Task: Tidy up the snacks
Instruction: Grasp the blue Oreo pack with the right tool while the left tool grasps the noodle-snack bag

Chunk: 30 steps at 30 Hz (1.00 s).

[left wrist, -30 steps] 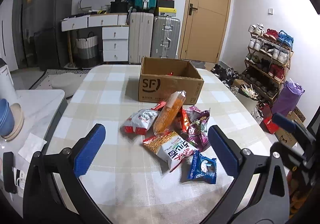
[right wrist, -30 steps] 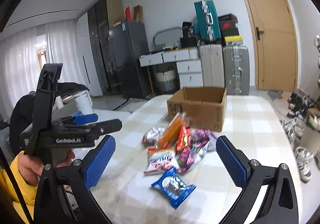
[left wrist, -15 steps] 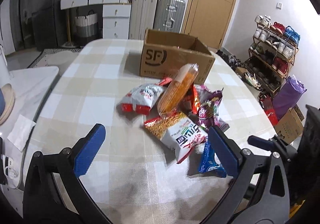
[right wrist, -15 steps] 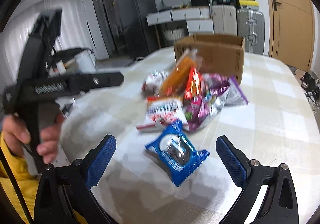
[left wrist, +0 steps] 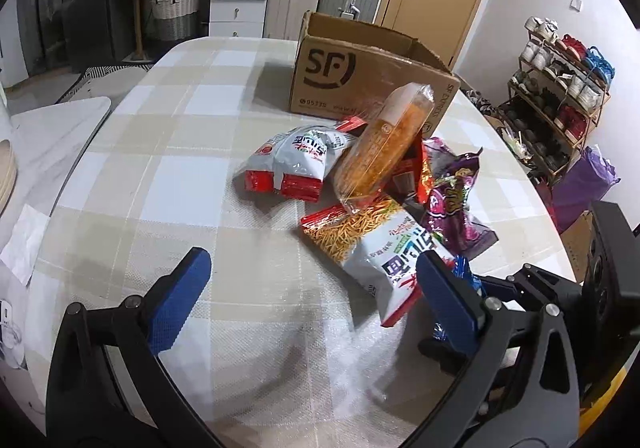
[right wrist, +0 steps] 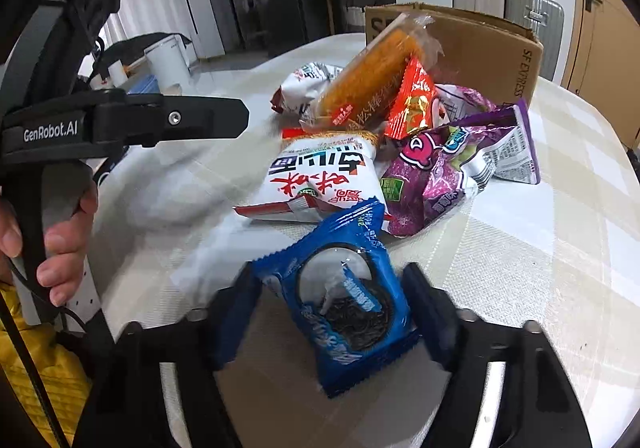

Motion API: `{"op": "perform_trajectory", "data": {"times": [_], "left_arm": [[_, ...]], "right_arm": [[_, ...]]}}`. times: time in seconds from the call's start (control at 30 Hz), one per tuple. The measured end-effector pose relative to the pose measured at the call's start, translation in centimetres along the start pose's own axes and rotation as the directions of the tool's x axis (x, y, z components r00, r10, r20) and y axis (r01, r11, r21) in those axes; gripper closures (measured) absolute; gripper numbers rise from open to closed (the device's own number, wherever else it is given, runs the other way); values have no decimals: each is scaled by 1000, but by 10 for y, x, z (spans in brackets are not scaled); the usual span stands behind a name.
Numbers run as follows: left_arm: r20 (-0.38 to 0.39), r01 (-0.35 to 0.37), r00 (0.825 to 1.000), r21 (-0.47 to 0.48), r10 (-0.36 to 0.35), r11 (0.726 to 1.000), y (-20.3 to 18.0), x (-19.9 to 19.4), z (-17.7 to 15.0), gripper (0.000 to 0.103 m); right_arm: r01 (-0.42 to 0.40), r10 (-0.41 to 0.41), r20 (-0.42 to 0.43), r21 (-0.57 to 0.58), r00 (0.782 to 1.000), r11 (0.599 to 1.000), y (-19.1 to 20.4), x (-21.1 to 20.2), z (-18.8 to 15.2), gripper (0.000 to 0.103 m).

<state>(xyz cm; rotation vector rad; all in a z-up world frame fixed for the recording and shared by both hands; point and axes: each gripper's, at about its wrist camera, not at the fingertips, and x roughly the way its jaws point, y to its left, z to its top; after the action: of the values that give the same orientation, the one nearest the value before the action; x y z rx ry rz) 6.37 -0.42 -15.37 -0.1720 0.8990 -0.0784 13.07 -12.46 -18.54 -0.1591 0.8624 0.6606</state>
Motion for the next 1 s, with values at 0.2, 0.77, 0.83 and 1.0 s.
{"op": "perform_trajectory", "data": {"times": [0.2,0.77,0.83,1.0], "left_arm": [[-16,-5,1000,4,6,1000,-5,15,3,1],[-93,11,996,-1,-11,1000,-28,37,9,1],[-110,-6,994,0,6,1000,-35,43,12,1],[-146,-72,986,43,77,997,-54,63,23,1]], "right_arm": [[-19,17,24,54,1000,998,-13,-4,-2,58],[-49,17,185,172,983,984,-52,-57,-23,58],[-48,10,197,189,980,981,-56,-58,-24,58],[-48,7,202,200,979,979,-63,-58,-28,58]]}}
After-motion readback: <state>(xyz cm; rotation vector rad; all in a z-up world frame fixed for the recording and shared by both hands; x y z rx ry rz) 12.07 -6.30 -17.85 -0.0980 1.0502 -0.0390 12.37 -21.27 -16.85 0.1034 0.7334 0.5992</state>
